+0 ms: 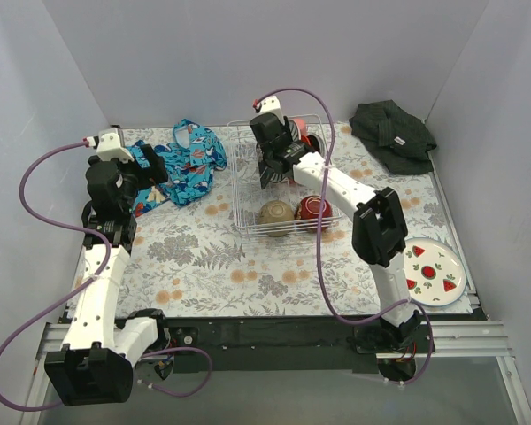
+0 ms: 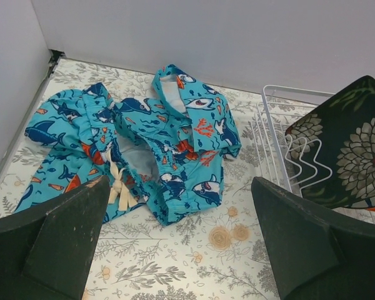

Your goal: Load the mixed dishes into the dish rack

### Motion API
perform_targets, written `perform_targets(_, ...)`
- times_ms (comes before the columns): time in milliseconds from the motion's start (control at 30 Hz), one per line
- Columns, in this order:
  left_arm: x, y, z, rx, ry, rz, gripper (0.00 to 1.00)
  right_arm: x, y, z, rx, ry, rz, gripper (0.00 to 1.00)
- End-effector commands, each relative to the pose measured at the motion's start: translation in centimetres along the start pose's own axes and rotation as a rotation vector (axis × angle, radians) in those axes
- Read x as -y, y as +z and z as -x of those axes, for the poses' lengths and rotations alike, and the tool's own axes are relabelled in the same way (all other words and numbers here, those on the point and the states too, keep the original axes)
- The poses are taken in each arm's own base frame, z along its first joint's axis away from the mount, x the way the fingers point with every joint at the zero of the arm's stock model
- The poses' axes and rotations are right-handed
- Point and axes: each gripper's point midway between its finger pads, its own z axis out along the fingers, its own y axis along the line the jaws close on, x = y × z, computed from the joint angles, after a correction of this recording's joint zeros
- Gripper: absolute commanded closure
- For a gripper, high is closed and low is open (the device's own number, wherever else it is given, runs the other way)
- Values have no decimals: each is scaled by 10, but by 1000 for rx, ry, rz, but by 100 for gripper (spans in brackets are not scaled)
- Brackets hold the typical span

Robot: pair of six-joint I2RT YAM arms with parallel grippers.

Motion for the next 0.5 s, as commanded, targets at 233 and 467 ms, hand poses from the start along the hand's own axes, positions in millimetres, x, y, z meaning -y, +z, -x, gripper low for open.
perform_targets(233,40,-11,12,20,29,-227,2,73,-90,76,165,41,85,44)
perform_targets(467,127,-40,-8,-142,31,-771,6,212,-99,-4,11,-89,44,37)
